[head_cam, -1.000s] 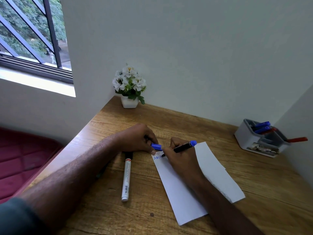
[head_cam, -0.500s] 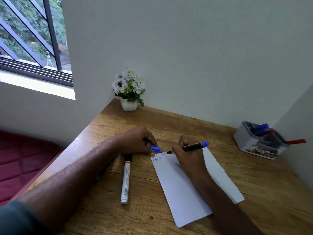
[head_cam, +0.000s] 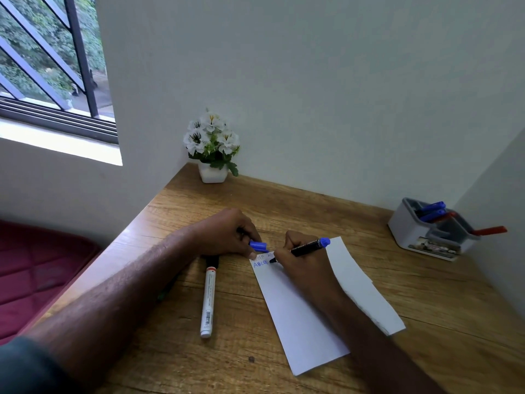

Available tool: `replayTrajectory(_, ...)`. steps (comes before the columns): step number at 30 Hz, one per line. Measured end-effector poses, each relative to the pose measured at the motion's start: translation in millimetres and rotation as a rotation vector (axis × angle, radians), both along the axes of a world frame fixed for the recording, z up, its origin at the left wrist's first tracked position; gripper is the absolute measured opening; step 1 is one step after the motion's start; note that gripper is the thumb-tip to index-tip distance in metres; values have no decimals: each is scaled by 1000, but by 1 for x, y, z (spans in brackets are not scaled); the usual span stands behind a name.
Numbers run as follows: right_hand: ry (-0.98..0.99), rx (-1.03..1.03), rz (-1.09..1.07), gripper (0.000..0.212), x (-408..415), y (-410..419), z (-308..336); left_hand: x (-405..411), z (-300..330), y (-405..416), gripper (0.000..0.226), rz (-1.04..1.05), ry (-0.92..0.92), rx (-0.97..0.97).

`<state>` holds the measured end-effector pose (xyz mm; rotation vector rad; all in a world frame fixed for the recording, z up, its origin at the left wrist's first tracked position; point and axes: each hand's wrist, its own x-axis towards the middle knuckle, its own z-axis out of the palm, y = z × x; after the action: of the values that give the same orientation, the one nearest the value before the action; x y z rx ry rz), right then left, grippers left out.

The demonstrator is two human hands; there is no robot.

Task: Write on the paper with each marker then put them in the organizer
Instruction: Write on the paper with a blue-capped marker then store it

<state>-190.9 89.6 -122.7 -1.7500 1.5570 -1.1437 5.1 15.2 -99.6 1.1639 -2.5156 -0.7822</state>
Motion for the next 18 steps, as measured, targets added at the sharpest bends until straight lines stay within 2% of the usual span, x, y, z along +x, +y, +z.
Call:
replayTrajectory(4,-45,-4,-6,38,-1,0,1,0,1,0,37,-2,-15,-11)
replayTrajectory(18,-25,4,-16,41,-2,-2,-3,-1,1,0,36,3,-26,-17)
